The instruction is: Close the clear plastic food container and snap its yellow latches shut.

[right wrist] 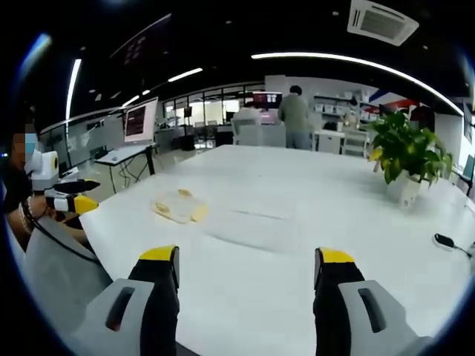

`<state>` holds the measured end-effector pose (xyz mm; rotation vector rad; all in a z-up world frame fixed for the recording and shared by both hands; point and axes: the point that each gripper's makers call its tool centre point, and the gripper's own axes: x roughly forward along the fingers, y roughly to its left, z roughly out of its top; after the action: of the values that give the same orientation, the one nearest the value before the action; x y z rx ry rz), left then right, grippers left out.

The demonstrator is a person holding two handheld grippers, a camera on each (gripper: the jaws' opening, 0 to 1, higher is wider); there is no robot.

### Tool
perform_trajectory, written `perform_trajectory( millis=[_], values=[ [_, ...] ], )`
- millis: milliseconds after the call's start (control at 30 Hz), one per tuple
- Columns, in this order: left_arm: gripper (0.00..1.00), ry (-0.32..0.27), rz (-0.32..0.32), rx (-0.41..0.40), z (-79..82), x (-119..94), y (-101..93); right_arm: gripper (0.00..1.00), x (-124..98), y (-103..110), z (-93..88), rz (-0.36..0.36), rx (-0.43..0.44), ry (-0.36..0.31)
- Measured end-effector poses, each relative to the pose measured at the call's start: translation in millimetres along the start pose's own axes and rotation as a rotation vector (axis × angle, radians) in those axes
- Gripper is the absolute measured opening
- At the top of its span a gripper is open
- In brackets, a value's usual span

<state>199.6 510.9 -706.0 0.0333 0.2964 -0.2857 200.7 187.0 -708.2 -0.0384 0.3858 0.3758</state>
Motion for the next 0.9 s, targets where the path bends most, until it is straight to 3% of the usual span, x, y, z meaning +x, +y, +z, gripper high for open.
perform_trajectory(
  millis=[667,900],
  values=[
    [0.86,0.017,-0.022,-0.05,1.2,3,3.7,0.7,2,-1,-0.1,-0.004,-0.004,0.024],
    [0.88,0.017,-0.027,-0.042,7.7,11,9.3,0.69,10,-2,11.5,0.003,-0.014,0.01]
  ],
)
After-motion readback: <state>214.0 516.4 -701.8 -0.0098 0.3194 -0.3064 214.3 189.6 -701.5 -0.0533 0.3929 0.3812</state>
